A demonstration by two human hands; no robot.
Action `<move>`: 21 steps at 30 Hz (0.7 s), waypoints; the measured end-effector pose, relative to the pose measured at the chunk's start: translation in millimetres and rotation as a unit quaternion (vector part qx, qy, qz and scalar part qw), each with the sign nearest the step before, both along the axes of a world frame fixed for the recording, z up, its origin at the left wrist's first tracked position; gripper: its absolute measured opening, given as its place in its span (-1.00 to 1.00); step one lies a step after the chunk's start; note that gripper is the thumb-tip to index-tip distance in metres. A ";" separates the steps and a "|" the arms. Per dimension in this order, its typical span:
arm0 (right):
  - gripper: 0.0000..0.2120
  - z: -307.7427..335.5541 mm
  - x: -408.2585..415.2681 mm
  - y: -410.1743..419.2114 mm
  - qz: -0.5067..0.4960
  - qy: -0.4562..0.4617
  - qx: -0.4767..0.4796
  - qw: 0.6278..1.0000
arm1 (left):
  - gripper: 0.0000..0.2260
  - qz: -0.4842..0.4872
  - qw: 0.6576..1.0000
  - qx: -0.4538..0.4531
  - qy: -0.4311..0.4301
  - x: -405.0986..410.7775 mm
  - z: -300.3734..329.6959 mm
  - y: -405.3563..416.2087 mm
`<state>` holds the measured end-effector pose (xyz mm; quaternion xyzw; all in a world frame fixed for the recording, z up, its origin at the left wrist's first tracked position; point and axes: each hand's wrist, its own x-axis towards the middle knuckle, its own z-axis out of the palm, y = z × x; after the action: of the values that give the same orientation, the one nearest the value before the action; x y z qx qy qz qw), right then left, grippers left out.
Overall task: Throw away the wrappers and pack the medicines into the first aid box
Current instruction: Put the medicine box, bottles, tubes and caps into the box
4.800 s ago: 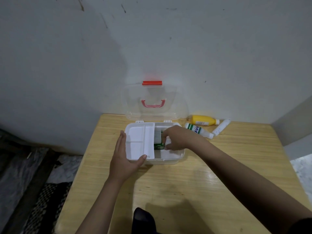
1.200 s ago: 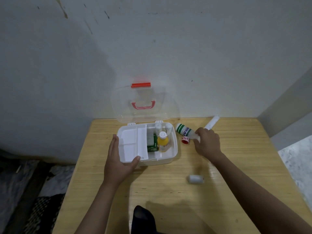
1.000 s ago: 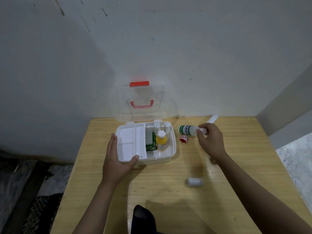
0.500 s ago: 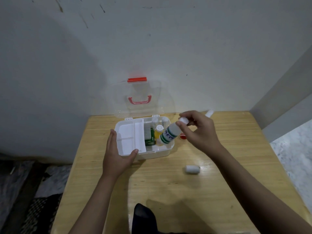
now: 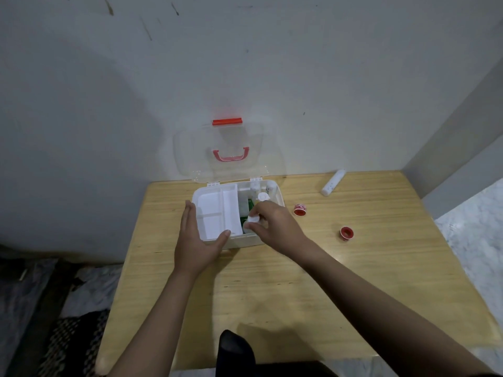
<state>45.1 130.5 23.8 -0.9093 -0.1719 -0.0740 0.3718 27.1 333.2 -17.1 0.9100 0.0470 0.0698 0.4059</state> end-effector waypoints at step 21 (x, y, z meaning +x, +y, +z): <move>-0.67 -66.2 -99.0 -62.6 -0.195 -0.006 -0.045 0.980 | -0.03 -0.036 0.998 -0.035 0.042 4.6 -0.1 5.7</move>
<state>-53.9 67.9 -42.4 -0.9407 0.0032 -0.1430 0.3076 31.7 339.0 -17.2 0.8986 0.0338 0.0153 0.4371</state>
